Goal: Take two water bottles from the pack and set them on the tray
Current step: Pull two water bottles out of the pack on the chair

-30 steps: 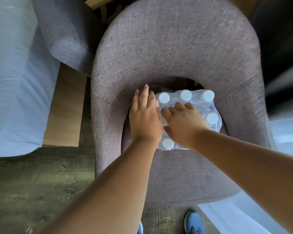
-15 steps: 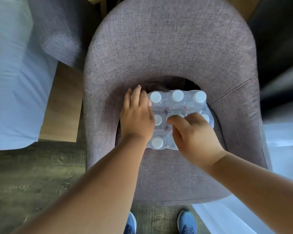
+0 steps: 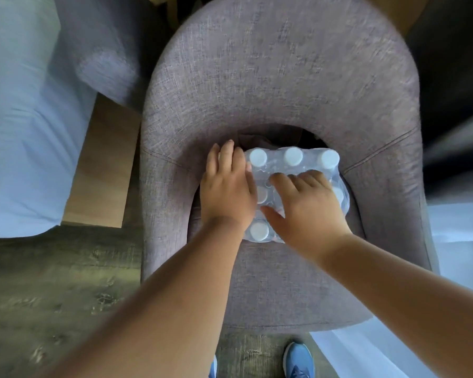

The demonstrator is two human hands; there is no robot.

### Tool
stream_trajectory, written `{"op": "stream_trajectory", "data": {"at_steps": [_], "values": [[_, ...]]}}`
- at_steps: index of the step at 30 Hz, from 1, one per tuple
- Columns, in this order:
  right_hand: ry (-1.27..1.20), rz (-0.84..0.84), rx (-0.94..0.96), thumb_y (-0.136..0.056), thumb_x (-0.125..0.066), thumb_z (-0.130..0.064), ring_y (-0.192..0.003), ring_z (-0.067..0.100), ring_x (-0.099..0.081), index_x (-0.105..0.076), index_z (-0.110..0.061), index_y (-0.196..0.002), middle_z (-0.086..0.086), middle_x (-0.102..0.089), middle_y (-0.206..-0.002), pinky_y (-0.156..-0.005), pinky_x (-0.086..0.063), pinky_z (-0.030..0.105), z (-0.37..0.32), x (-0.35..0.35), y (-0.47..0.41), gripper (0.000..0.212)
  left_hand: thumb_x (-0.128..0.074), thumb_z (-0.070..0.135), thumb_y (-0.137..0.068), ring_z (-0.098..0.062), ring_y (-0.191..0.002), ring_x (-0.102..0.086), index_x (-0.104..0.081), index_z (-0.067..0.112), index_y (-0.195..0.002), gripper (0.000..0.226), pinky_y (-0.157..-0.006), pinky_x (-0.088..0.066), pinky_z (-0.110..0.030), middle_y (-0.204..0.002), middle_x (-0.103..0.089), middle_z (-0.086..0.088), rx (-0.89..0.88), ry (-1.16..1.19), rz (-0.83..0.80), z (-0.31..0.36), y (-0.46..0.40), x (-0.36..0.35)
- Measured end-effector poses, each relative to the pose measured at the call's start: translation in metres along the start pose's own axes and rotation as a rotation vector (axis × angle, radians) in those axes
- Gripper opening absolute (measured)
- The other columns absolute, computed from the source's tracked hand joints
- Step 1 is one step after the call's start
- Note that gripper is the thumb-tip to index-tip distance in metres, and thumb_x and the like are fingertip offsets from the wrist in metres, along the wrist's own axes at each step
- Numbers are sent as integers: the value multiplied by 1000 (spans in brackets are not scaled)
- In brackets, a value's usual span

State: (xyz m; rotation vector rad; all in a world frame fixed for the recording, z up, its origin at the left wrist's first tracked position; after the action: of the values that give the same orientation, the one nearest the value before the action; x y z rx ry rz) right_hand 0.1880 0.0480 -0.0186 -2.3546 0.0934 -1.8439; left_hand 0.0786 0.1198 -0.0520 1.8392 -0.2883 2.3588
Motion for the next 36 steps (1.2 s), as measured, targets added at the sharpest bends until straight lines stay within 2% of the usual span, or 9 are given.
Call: {"op": "stream_trajectory", "data": {"at_steps": [4, 7, 11, 16, 21, 25, 29, 34, 36], "values": [[52, -141, 17, -77, -80, -32, -86, 32, -65, -73, -12, -101, 7, -69, -92, -83, -49, 42, -18, -27, -26, 32, -44, 22, -108, -38, -148, -36, -58, 2, -137, 37, -111, -41, -43, -147, -55, -11, -22, 27, -26, -2, -2, -1], [63, -167, -23, -79, -77, -33, -78, 30, -67, -71, -13, -93, 6, -71, -83, -79, -49, 39, -16, -39, -34, 25, -47, 19, -108, -40, -146, -38, -60, 1, -134, 34, -108, -44, -45, -143, -58, -13, -38, 54, -18, -1, -1, 0], [90, -118, -37, -64, -87, -23, -47, 28, -54, -64, -10, -70, 8, -63, -53, -62, -50, 39, -13, -40, -25, 26, -46, 20, -107, -40, -143, -42, -60, 2, -135, 37, -103, -51, -44, -143, -59, -12, -49, 78, -1, -3, 4, 1], [93, -34, -21, -60, -86, -17, -48, 21, -30, -61, -10, -67, 6, -57, -47, -56, -38, 32, -13, -36, -16, 27, -47, 21, -106, -40, -143, -41, -58, 2, -138, 39, -102, -51, -43, -146, -56, -11, -59, 90, 4, -2, 13, 1], [51, -36, 3, -58, -89, -16, -43, 28, -53, -70, -7, -76, 9, -61, -49, -56, -45, 33, -13, -37, -14, 28, -47, 19, -108, -40, -147, -36, -55, 2, -142, 39, -112, -42, -43, -152, -52, -11, -63, 114, -33, -4, 13, 1], [-8, -12, 14, -58, -94, -14, -40, 31, -57, -69, -1, -79, 12, -62, -48, -57, -50, 35, -18, -23, -17, 35, -46, 21, -108, -36, -151, -29, -50, 5, -146, 41, -116, -36, -42, -155, -47, -7, -74, 131, -130, -4, 6, -3], [-118, 62, -40, -62, -94, -16, -50, 35, -61, -69, 1, -74, 15, -64, -52, -49, -44, 31, -24, 18, -12, 33, -37, 26, -111, -28, -154, -22, -46, 11, -149, 42, -119, -31, -50, -160, -39, -2, -56, 199, -247, -12, -6, -5], [-304, 17, -199, -71, -82, -45, -54, 10, -58, -62, -28, -83, -11, -62, -62, -45, -37, 14, -21, 85, -8, 29, -38, 18, -110, -21, -158, -10, -36, 17, -157, 46, -124, -22, -52, -167, -26, 3, -56, 370, -384, -18, -7, -11], [-419, 75, -225, -73, -77, -54, -62, 7, -59, -57, -28, -81, -8, -63, -64, -43, -40, 14, -12, 113, -18, 34, -37, 20, -111, -21, -158, -8, -34, 16, -158, 47, -125, -21, -50, -168, -23, 4, -50, 369, -374, -18, -5, -14]]}}
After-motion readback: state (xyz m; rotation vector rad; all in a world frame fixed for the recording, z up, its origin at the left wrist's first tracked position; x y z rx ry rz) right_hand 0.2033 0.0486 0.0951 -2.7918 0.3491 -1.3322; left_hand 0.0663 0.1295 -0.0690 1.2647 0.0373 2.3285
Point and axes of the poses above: each hand's wrist, its own y-axis away from the middle knuckle, its own x-axis out of the back of the hand, z = x × y, the point moved 8 cm from there along -y, towards the middle knuckle
